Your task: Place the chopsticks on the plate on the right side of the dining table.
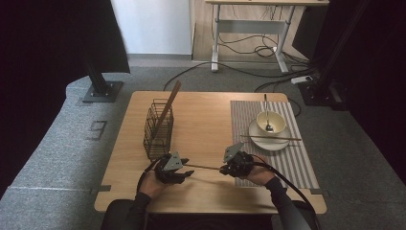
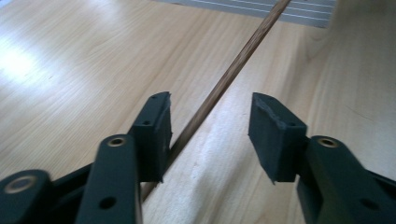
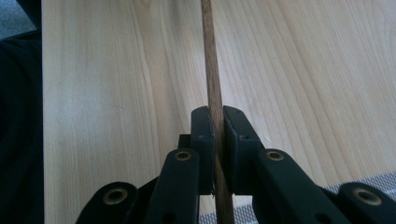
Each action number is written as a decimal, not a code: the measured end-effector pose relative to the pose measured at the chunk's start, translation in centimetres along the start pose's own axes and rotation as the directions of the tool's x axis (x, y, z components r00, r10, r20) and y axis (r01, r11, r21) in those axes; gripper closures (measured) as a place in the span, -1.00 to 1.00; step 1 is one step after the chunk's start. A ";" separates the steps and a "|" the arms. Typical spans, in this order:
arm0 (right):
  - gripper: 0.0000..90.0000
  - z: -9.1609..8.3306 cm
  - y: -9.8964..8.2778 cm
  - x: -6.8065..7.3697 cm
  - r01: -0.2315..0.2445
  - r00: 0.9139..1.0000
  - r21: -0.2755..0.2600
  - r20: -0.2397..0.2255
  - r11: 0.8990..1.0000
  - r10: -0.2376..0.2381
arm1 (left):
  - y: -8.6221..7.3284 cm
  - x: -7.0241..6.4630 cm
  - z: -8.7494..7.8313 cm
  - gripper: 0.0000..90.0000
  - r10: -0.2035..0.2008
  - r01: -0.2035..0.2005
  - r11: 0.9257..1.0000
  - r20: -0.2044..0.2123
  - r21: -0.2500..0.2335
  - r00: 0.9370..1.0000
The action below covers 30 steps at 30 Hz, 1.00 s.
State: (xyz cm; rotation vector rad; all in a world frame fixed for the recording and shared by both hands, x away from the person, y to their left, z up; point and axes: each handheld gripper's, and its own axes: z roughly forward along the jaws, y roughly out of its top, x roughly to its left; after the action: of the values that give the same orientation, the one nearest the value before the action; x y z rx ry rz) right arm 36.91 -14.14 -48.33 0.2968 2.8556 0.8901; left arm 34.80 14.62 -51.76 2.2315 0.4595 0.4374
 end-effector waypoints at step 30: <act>0.85 -4.0 -3.3 -3.4 -0.194 0.968 -0.058 0.150 0.979 0.201 | -0.3 0.1 2.3 -0.76 -0.186 0.187 0.980 -0.032 0.061 0.982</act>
State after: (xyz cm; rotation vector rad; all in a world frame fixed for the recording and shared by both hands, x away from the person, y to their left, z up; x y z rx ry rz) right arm 38.95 -19.75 -46.77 0.6267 2.6937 0.9160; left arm 35.86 13.41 -53.44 2.2205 0.6989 0.3580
